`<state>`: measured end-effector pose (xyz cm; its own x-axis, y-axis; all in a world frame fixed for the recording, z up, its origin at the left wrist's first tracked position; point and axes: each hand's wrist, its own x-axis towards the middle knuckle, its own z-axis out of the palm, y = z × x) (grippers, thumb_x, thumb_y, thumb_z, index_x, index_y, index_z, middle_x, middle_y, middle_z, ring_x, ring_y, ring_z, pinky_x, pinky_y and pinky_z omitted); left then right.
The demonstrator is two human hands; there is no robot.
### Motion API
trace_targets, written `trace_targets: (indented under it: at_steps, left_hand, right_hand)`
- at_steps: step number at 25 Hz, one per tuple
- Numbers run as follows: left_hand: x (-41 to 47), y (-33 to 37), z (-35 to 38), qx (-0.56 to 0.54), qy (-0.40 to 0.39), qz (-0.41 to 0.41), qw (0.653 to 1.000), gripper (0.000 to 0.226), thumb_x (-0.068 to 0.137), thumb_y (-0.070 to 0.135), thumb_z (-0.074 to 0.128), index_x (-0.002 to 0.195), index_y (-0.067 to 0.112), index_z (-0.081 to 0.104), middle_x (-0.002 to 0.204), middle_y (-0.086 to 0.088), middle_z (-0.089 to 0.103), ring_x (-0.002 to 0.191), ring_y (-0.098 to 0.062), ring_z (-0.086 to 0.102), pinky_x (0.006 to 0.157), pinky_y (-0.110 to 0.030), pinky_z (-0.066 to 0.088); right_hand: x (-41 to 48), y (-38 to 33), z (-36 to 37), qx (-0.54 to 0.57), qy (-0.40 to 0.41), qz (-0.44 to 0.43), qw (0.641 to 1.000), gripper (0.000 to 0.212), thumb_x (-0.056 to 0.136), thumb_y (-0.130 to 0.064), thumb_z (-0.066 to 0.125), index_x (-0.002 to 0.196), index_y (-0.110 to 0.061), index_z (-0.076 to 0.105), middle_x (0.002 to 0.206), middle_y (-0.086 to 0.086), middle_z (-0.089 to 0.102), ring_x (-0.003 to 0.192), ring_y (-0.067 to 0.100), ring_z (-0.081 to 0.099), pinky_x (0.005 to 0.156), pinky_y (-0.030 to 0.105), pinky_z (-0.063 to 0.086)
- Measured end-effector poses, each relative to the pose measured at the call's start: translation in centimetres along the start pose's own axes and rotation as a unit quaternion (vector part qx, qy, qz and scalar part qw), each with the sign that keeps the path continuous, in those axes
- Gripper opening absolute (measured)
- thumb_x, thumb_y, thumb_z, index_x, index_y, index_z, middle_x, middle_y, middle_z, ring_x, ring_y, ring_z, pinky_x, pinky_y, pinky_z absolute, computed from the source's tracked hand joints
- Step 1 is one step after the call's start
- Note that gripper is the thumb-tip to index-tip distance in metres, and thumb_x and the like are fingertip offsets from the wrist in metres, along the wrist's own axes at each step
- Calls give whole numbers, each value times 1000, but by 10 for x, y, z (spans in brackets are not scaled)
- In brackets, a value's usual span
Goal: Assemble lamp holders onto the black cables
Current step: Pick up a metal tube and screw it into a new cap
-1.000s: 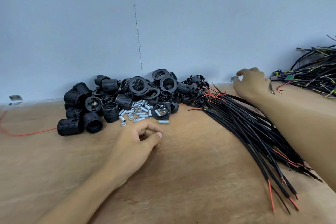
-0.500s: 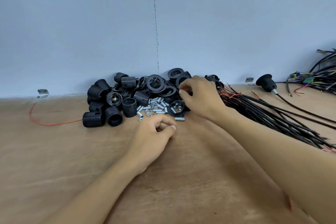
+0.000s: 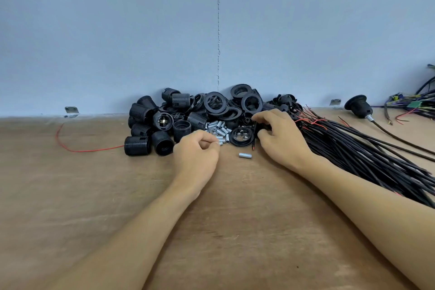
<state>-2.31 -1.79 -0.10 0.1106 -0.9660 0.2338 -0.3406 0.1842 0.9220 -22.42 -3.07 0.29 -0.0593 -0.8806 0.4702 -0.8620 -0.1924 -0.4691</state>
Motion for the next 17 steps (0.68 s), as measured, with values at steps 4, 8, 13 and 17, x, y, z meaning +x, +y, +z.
trace_targets:
  at_steps: [4,8,13,17]
  left_hand:
    - [-3,0,-3,33,-36,51,998,16,81,18,77,87,32,71,76,12,64,63,6,54,57,-8,40]
    - [-15,-1,3,224,-172,224,933,30,85,45,73,115,45,68,94,16,56,85,3,51,73,-12,39]
    - [-13,-4,5,246,-170,233,925,10,93,41,68,96,34,74,94,15,58,87,-3,54,77,-28,45]
    - [-6,-5,5,136,-60,163,975,8,93,30,68,85,31,69,75,18,62,77,7,58,65,-7,39]
  right_hand:
    - [-3,1,-3,-39,-27,7,999,37,87,-13,58,122,-20,66,124,-1,57,117,20,48,102,36,43]
    - [-3,2,-4,-29,-20,15,999,28,91,-16,62,118,-19,68,124,0,57,119,21,50,102,41,46]
    - [-5,-4,1,-89,31,-4,996,28,91,-23,63,119,-23,67,124,-2,58,122,23,46,104,41,37]
    - [-11,-15,7,-109,39,-104,988,22,90,-31,66,110,-25,72,117,-6,60,117,19,46,93,31,28]
